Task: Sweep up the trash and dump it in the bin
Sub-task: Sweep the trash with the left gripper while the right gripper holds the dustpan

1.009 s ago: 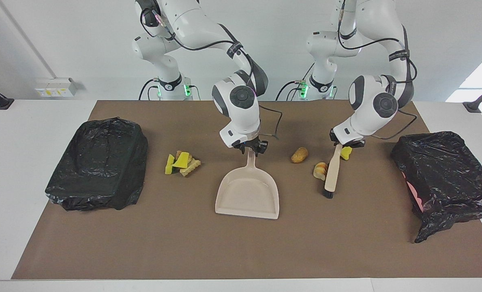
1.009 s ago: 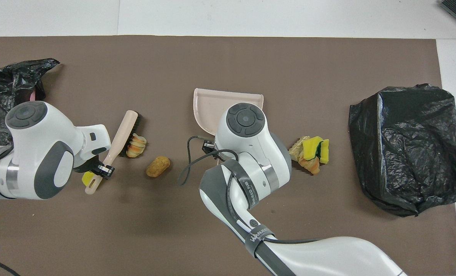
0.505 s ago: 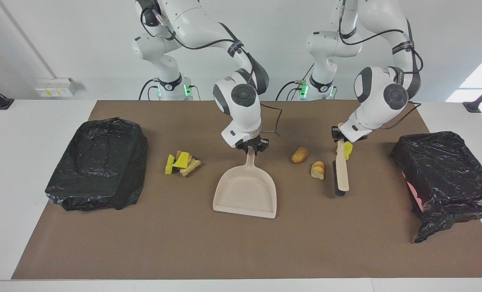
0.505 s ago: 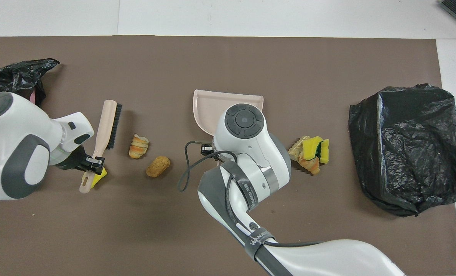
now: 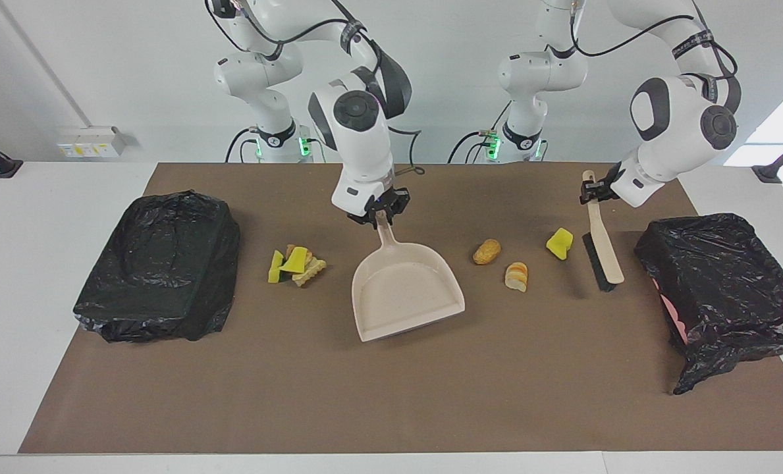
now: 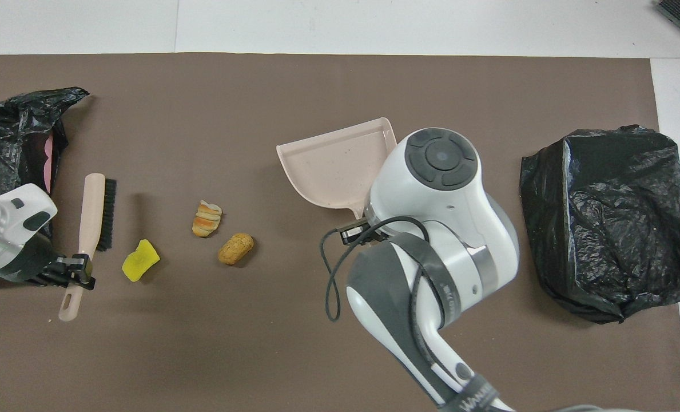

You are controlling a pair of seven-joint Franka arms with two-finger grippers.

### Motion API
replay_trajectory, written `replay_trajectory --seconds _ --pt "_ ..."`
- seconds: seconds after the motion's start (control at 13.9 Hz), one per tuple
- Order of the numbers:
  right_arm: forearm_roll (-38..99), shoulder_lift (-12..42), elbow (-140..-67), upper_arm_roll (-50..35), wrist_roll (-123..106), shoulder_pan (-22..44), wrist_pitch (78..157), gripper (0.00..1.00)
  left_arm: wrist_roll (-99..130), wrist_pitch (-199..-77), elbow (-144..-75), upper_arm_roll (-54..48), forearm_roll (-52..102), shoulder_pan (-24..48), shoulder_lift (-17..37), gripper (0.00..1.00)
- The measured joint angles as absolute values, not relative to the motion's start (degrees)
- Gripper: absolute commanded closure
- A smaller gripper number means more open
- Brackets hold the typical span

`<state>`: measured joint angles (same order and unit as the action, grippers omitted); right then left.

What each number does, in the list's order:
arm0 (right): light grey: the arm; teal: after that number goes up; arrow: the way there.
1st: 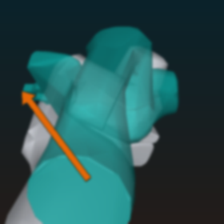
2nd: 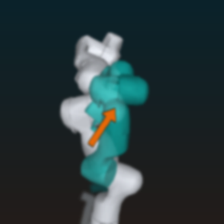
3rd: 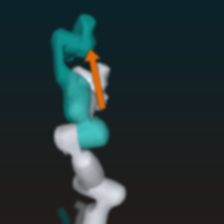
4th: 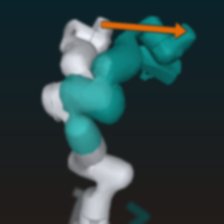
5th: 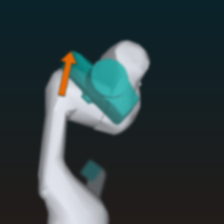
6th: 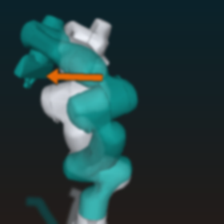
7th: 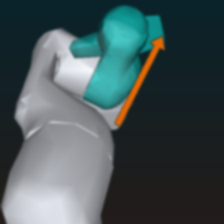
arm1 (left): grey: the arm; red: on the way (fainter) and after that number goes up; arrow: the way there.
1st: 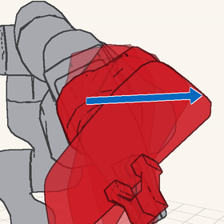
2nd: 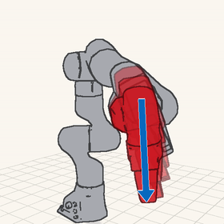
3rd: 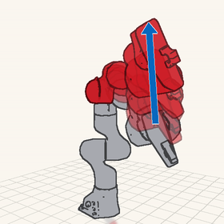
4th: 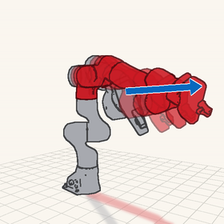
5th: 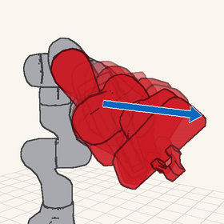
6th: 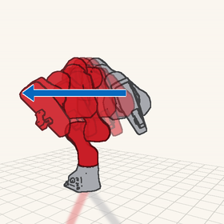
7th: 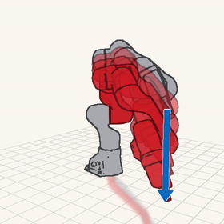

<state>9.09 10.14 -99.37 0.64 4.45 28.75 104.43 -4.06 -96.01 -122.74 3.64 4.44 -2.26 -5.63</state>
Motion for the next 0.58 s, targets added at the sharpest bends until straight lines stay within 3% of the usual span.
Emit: replay_trajectory --seconds 0.22,0.58 --pt "5.78 4.97 -103.46 0.24 -6.55 28.61 100.64 1.0 -3.08 -100.64 -132.61 3.54 4.01 -3.18 -12.89 1.0" --pt "4.45 3.36 -110.58 -0.17 -27.37 29.78 105.21 1.0 2.65 -104.37 -145.82 2.06 3.96 -3.17 -23.7 1.0"
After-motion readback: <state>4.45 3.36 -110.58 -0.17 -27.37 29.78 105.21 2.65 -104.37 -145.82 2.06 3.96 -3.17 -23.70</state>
